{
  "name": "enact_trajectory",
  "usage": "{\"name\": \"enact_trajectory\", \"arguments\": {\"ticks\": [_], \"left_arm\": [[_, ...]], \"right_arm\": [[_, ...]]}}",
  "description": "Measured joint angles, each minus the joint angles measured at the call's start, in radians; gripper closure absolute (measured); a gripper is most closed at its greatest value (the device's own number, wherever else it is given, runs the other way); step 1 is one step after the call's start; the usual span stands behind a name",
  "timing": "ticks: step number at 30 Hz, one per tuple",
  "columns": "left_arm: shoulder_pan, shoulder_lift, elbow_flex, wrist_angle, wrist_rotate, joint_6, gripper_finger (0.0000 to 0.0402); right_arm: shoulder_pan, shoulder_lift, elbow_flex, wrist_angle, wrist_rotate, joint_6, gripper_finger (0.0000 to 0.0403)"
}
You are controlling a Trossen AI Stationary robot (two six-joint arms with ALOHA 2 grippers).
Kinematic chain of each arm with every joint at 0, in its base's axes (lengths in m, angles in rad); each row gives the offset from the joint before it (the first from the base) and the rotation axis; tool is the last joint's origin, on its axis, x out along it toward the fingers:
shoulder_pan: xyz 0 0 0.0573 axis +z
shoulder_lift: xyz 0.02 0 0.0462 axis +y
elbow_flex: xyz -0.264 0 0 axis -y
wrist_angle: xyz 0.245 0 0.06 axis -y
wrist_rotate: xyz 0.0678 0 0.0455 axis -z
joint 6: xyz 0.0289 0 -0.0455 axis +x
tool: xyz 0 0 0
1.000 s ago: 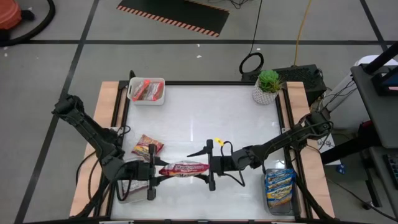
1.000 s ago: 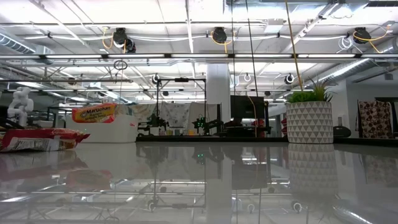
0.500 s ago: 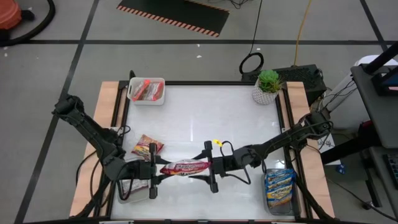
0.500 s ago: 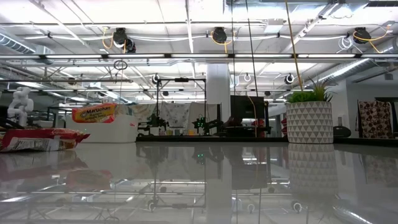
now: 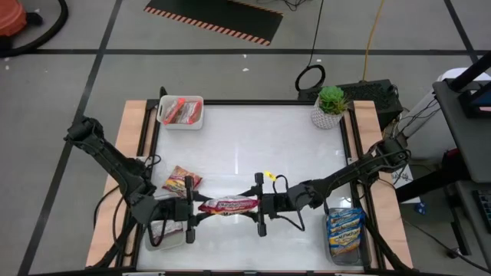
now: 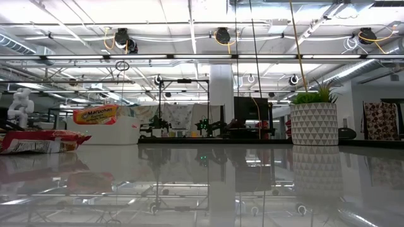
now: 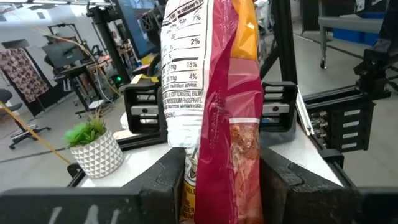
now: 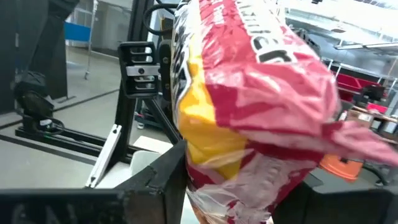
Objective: Sort Maruchan noodles
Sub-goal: Put the bottom red noodle pack into the gray bin
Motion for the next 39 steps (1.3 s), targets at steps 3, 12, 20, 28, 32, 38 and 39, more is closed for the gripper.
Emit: {"name": "enact_trajectory", "arguments": {"ticks": [3,12,20,28,32,38,39], "left_arm": [[-0.001,0.0,0.0,-0.009,-0.036,-0.058,0.0274],[-0.008,-0.029,-0.001,-0.087,-0.083,-0.168,0.0186],[-0.028,-0.134,-0.001,-0.293,-0.083,-0.29,0.0137],[-0.067,-0.241,-0.001,-0.452,-0.113,-0.275,0.0142],[-0.068,-0.275,-0.001,-0.508,-0.119,-0.384,0.0142],[-0.068,-0.292,-0.001,-0.562,-0.068,-0.446,0.0142],[-0.068,-0.291,-0.001,-0.568,-0.052,-0.442,0.0142]], "right_arm": [[-0.002,0.0,0.0,-0.002,0.007,-0.006,0.0241],[-0.003,0.0,0.0,0.0,0.035,-0.011,0.0249],[-0.003,0.0,0.0,-0.013,0.032,-0.011,0.0249],[-0.058,0.0,0.0,-0.181,0.028,0.209,0.025],[-0.095,0.0,0.0,-0.294,0.027,0.363,0.0251],[-0.103,0.0,0.0,-0.368,-0.007,0.486,0.0248],[-0.104,0.0,0.0,-0.372,-0.029,0.51,0.0248]]}}
